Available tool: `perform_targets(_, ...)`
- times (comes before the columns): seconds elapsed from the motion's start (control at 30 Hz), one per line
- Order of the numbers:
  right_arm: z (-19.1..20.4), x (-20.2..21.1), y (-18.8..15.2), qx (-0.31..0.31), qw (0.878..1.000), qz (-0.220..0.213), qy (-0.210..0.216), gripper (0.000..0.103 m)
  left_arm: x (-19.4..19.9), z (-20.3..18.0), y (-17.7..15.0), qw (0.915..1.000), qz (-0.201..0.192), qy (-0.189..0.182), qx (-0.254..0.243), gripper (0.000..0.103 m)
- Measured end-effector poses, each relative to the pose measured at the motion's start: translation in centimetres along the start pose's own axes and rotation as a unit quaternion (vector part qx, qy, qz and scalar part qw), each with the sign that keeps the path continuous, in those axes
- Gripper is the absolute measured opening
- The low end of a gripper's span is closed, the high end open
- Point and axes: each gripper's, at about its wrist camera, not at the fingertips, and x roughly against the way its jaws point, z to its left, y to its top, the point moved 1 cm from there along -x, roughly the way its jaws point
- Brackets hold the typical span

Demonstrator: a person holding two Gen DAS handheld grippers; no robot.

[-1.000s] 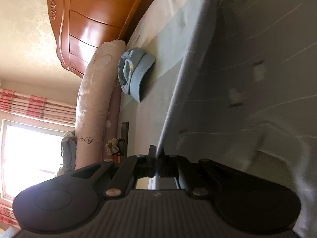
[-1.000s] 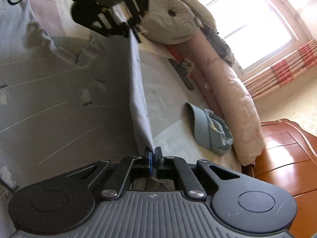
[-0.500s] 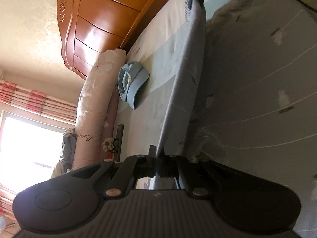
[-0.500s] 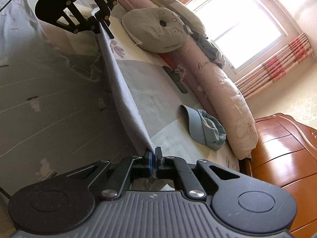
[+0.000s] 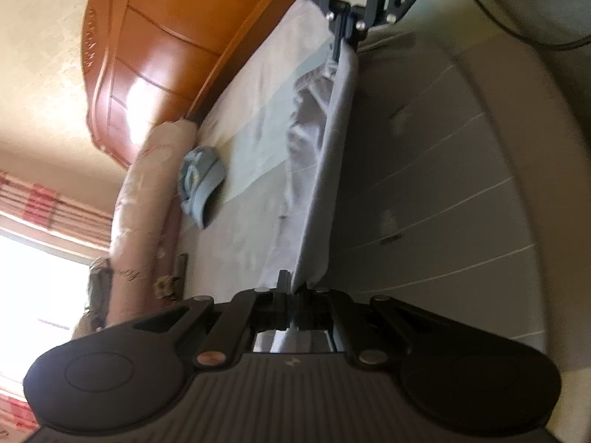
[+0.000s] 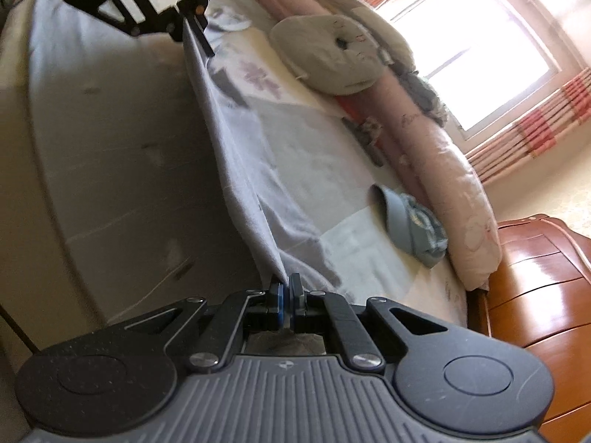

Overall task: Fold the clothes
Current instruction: 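Carry the held grey pants and lower them onto the bed with both tools, then open both tools to release the pants onto the bed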

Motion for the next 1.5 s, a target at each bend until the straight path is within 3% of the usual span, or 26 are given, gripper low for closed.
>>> perform_targets(0.37, 0.9, 0.9, -1.1, -0.013, 1.0, 0.012, -0.004, 0.003, 1.7, -0.7, 0.6, 0.9982, -0.023, -0.049, 0.026, 0.0)
perform_targets(0.83, 2.1, -0.6, -3.2, -0.011, 0.999, 0.049, 0.009, 0.004, 1.5, -3.8, 1.8, 0.9914, -0.048, -0.121, 0.015, 0.0)
perform_targets(1.13, 1.2, -0.2, -3.5, -0.066, 0.996, 0.063, 0.012, 0.013, 1.1, -3.4, 1.8, 0.9857, -0.034, -0.154, 0.06, 0.001)
perform_targets(1.3, 0.2, 1.5, -3.8, -0.117, 0.991, 0.068, 0.018, 0.023, 2.2, -2.2, 1.1, 0.9767, -0.04, -0.187, 0.098, 0.011)
perform_targets(1.5, -2.2, 3.7, -4.2, -0.224, 0.972, 0.063, 0.017, 0.024, 3.9, -0.6, -0.1, 0.972, -0.046, -0.188, 0.133, 0.011)
